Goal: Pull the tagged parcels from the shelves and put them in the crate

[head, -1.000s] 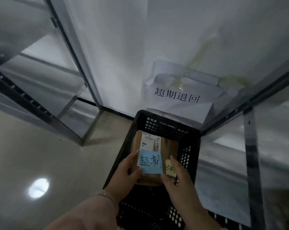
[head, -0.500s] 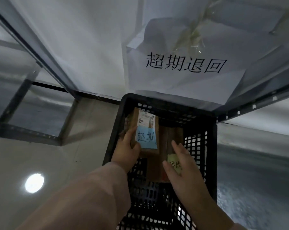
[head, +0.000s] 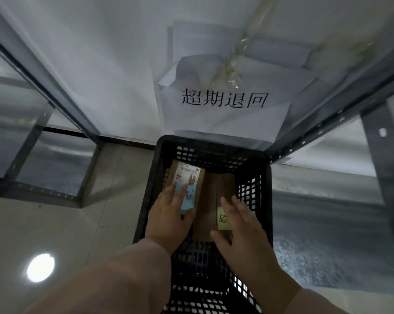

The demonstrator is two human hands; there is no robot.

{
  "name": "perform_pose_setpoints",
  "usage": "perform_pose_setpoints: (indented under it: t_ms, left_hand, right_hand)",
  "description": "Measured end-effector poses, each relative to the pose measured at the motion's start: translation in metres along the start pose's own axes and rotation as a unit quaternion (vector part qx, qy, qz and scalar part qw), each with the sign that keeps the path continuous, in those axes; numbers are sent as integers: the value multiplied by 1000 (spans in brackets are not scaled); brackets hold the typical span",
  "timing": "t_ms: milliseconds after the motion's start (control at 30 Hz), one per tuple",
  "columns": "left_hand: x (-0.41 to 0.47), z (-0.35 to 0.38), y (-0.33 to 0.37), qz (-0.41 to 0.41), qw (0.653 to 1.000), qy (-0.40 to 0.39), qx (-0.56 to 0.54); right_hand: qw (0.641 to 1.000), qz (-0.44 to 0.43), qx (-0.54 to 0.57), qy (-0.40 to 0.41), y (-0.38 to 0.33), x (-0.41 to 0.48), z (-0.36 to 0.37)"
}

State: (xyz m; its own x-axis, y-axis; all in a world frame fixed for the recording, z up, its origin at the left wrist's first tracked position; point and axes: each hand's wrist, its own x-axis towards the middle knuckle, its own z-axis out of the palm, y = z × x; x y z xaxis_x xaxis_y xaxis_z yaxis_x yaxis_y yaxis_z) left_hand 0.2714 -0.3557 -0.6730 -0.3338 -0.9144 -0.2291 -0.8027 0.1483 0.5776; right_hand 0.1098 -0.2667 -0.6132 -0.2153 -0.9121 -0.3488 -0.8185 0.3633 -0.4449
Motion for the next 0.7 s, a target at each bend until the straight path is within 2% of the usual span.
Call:
perform_pose_setpoints:
  t_ms: [133,267,500,700]
  left_hand:
    - [-42,-45,32,102,991,72,44]
    - [-84,-90,70,151,975,139,84]
    - [-199,-143,152,178,948,205,166]
    - [-325,-138,248,207,932,235,183]
  right_hand:
    - [998,-36,-38,31,-14,-32,-31]
    - [992,-88,-59,69,-30,-68,-65]
    - [968,-193,-93,128,-32,-183,-125]
    - [936,-275,-86,204,12,-321,-183]
